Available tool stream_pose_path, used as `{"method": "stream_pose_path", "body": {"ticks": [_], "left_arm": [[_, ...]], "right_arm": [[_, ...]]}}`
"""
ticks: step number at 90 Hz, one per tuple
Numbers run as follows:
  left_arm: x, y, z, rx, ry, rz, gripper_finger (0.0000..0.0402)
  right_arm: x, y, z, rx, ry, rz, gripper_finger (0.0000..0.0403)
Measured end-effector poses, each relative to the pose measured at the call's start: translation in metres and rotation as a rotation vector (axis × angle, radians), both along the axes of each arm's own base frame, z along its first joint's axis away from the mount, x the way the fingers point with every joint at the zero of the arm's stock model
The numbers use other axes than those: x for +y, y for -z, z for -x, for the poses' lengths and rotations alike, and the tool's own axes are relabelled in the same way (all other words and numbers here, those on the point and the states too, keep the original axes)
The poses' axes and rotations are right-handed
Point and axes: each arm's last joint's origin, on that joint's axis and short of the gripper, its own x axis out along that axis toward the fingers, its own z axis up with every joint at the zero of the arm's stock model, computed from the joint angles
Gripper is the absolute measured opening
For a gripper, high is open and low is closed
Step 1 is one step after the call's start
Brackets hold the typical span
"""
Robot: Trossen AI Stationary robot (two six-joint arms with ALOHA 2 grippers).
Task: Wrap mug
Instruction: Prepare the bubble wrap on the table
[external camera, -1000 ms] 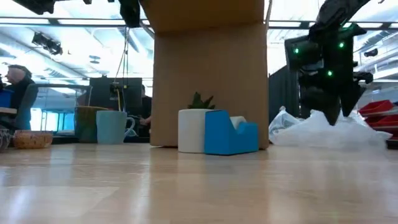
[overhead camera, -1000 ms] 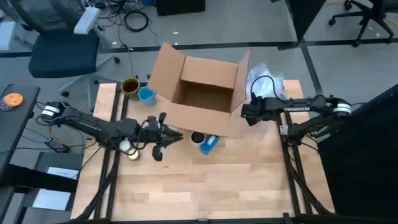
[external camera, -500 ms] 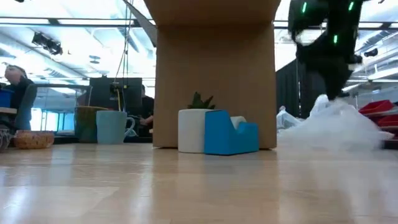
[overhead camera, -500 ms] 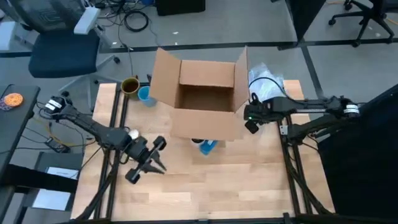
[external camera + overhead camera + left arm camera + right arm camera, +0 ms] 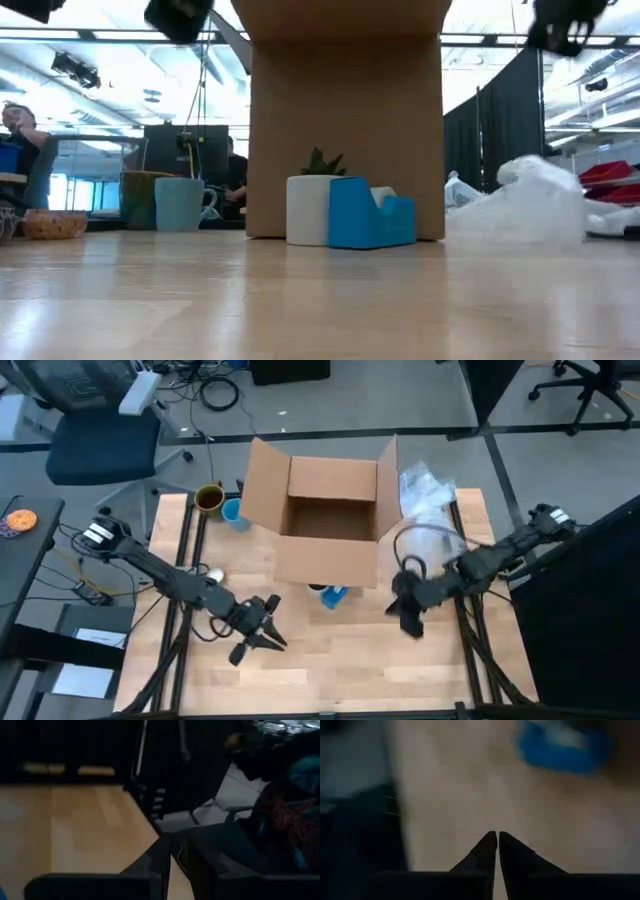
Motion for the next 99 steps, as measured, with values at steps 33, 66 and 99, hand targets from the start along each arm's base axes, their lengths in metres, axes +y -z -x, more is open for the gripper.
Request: {"method": "stream_pose_path", "body": {"ticks": [33,66,99], "left_arm": [[-0.035,0.036,-0.015,0.039,-0.001,0.164,0.0039],[-0.066,0.076,-0.004,0.15,-0.25,0.177,0.0039],[-0.07,0.086,-0.001,0.166,-0.313,0.165,0.0039]], "right_arm": [[0.033,0.061,-0.01,0.113,0.334,0.314,0.0],[-0.045,0.123,-0.005,0.684,0.849,0.71,0.0],[-0.015,0.182,-0.051,0.793,0.631,0.443,0.0]]}}
